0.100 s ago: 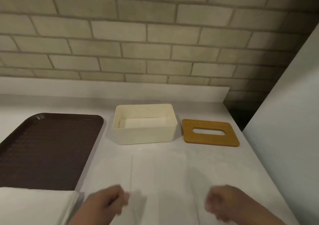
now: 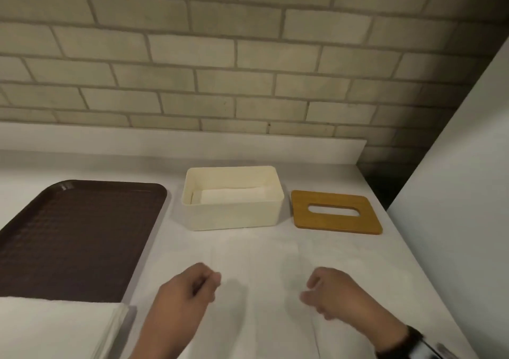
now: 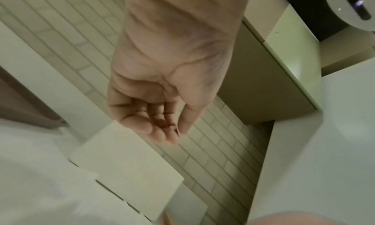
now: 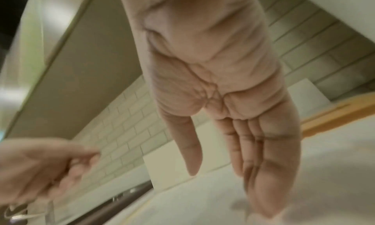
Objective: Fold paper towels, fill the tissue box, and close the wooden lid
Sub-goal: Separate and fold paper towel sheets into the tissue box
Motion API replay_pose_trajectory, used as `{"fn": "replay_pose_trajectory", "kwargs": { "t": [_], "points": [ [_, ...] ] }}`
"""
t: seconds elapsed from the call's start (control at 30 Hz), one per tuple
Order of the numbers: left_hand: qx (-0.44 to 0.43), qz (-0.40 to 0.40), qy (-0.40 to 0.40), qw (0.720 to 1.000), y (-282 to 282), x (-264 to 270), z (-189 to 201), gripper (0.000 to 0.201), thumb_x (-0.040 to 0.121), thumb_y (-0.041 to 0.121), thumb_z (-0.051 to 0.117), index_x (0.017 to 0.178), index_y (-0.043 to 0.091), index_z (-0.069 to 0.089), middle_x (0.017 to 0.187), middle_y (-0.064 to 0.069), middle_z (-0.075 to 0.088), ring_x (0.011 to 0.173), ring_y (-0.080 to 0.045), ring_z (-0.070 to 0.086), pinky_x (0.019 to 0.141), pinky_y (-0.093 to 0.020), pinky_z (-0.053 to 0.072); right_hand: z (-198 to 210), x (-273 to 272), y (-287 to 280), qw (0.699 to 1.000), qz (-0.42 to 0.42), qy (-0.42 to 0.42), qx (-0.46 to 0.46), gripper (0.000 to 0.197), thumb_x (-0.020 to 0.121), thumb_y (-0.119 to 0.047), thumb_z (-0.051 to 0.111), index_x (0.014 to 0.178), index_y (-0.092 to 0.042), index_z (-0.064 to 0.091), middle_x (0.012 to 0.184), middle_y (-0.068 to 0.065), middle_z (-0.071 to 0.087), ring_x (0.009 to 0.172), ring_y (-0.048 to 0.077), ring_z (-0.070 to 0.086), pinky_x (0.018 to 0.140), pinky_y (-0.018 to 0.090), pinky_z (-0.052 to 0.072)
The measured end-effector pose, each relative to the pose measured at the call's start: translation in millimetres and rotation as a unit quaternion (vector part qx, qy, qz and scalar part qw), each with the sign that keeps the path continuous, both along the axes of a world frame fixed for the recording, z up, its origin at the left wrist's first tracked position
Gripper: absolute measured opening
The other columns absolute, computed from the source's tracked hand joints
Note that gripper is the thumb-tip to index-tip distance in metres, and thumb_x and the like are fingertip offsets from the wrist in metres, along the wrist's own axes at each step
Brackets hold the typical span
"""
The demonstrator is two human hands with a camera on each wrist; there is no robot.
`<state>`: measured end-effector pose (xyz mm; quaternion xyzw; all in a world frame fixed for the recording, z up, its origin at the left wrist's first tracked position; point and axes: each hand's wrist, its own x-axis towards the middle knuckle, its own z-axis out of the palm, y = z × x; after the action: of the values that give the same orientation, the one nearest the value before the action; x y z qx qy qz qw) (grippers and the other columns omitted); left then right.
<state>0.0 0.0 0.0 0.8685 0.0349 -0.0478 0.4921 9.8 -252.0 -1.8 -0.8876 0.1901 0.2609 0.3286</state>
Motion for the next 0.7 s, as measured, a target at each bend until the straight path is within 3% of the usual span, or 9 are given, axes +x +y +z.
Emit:
{"fn": "replay_pose_trajectory", "kwargs": {
  "t": [0.1,0.17,0.27,0.37,0.47,0.57,0.67,0.7],
  "points": [
    [0.006,0.010,-0.019,1.000,-17.7,2.6,5.7,0.018,0.089,0.032,0.060,0.072,0.025,0.061,0.070,0.014,0.068,0.065,-0.009,0.062,0.068,-0.025,0.047,-13.9,22.6,23.8,0.997,0.016,-0.026,-0.077,0.057,0.084,-0.036,0.064,0.129,-0.011,0.040,0.127,0.007,0.053,0.109,0.019,0.055,0.085,0.026,0.046],
    [0.012,0.006,-0.016,1.000,-21.9,4.3,2.0,0.017,0.089,0.033,0.058,0.073,0.027,0.060,0.071,0.012,0.068,0.066,-0.007,0.061,0.066,-0.022,0.046,-23.9,28.1,32.6,0.995,-0.018,-0.048,-0.082,0.079,0.084,-0.032,0.066,0.142,-0.010,0.019,0.138,0.010,0.042,0.123,0.024,0.048,0.093,0.029,0.046],
    [0.022,0.005,-0.013,1.000,-21.1,6.1,-1.7,0.017,0.090,0.033,0.056,0.075,0.028,0.060,0.074,0.010,0.067,0.068,-0.008,0.060,0.064,-0.021,0.046,-32.9,30.8,41.3,0.993,-0.039,-0.067,-0.087,0.082,0.084,-0.015,0.066,0.144,-0.015,0.010,0.131,0.011,0.047,0.116,0.025,0.053,0.091,0.033,0.051],
    [0.010,0.008,0.005,1.000,-18.1,8.3,-5.4,0.016,0.090,0.030,0.056,0.074,0.029,0.059,0.074,0.015,0.066,0.065,-0.005,0.058,0.059,-0.017,0.041,-38.3,30.1,36.0,0.992,-0.065,-0.099,-0.035,0.076,0.083,-0.005,0.064,0.143,-0.017,0.019,0.098,0.005,0.058,0.093,0.020,0.061,0.074,0.025,0.054],
    [-0.019,0.017,0.022,0.999,-17.4,11.1,-11.6,0.015,0.090,0.029,0.057,0.076,0.034,0.060,0.074,0.007,0.067,0.061,-0.002,0.057,0.060,-0.017,0.043,-30.9,24.8,27.8,0.989,-0.068,-0.125,0.023,0.054,0.082,-0.005,0.066,0.130,-0.015,0.044,0.080,-0.002,0.056,0.071,0.009,0.056,0.053,0.010,0.040],
    [-0.082,0.044,0.065,0.994,-18.5,13.9,-17.0,0.005,0.086,0.042,0.060,0.089,0.038,0.060,0.090,0.005,0.067,0.076,-0.009,0.063,0.078,-0.027,0.053,-10.6,17.0,23.3,0.979,-0.077,-0.147,0.123,0.012,0.083,-0.003,0.064,0.093,-0.009,0.068,0.070,-0.002,0.066,0.056,0.005,0.057,0.048,0.009,0.038],
    [-0.189,0.042,0.143,0.971,-20.8,19.4,-18.8,0.052,0.065,0.074,0.058,0.103,0.039,0.061,0.101,0.009,0.070,0.091,-0.008,0.067,0.093,-0.032,0.050,16.8,11.6,24.2,0.954,-0.070,-0.152,0.249,0.011,0.083,-0.004,0.065,0.073,-0.009,0.065,0.064,0.002,0.066,0.061,0.013,0.057,0.062,0.019,0.042],
    [-0.236,0.023,0.179,0.955,-22.4,20.6,-14.4,0.061,0.064,0.079,0.057,0.108,0.037,0.062,0.103,0.010,0.072,0.095,-0.007,0.068,0.096,-0.032,0.049,25.3,11.7,26.1,0.943,-0.062,-0.156,0.286,0.015,0.083,-0.005,0.066,0.070,-0.009,0.061,0.062,0.004,0.062,0.064,0.017,0.055,0.066,0.024,0.042]
  ]
}}
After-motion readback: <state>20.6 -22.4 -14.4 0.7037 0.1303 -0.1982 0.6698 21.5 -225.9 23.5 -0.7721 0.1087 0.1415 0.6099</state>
